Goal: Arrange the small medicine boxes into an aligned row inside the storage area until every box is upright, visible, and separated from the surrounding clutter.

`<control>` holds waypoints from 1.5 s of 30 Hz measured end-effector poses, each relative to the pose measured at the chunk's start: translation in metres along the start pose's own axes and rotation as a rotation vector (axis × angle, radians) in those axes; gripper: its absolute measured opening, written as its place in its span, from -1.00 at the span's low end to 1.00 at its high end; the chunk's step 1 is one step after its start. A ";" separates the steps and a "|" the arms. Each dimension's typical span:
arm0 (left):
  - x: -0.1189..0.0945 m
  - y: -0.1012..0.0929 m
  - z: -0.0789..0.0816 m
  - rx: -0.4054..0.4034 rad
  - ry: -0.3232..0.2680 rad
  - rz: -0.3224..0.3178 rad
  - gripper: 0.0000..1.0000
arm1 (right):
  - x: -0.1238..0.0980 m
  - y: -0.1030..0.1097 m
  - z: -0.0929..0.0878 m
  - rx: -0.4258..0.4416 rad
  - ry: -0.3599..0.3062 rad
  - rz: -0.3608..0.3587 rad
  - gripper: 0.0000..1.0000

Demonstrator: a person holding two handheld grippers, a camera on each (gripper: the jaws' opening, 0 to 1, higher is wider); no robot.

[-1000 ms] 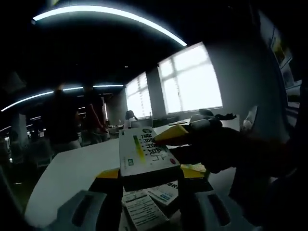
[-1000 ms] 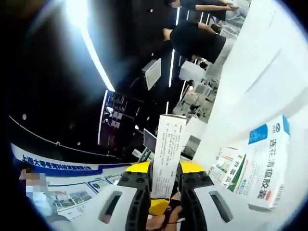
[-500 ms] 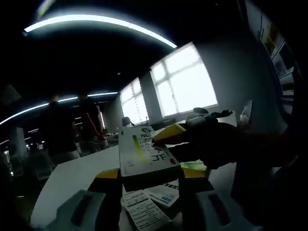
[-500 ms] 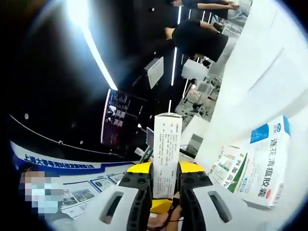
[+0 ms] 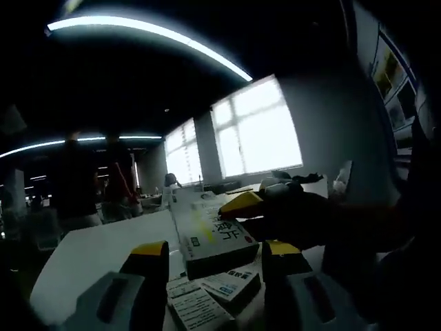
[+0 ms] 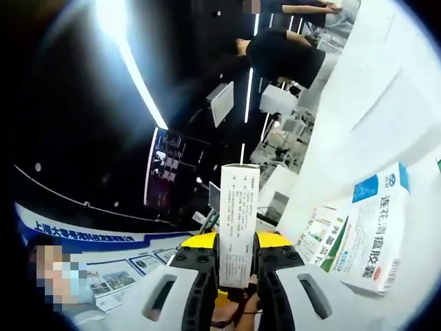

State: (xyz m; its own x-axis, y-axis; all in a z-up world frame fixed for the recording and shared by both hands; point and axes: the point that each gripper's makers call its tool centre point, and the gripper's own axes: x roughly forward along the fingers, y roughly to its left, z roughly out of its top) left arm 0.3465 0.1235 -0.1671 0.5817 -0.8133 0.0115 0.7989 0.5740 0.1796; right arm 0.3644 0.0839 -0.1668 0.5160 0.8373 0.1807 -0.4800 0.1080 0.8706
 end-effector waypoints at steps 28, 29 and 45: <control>-0.028 0.035 -0.004 -0.048 -0.042 0.115 0.71 | -0.043 -0.018 0.016 -0.037 -0.042 -0.052 -0.66; -0.029 0.036 -0.004 -0.050 -0.041 0.117 0.73 | -0.045 -0.018 0.015 -0.035 -0.043 -0.052 -0.66; -0.041 0.057 -0.020 -0.067 0.002 0.182 0.99 | -0.070 -0.023 0.007 -0.010 -0.056 -0.084 -0.66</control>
State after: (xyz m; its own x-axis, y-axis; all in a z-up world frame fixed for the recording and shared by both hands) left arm 0.3708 0.1912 -0.1767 0.7176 -0.6955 0.0362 0.6890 0.7165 0.1086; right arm 0.3440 0.0188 -0.1961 0.5932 0.7940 0.1329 -0.4408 0.1822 0.8789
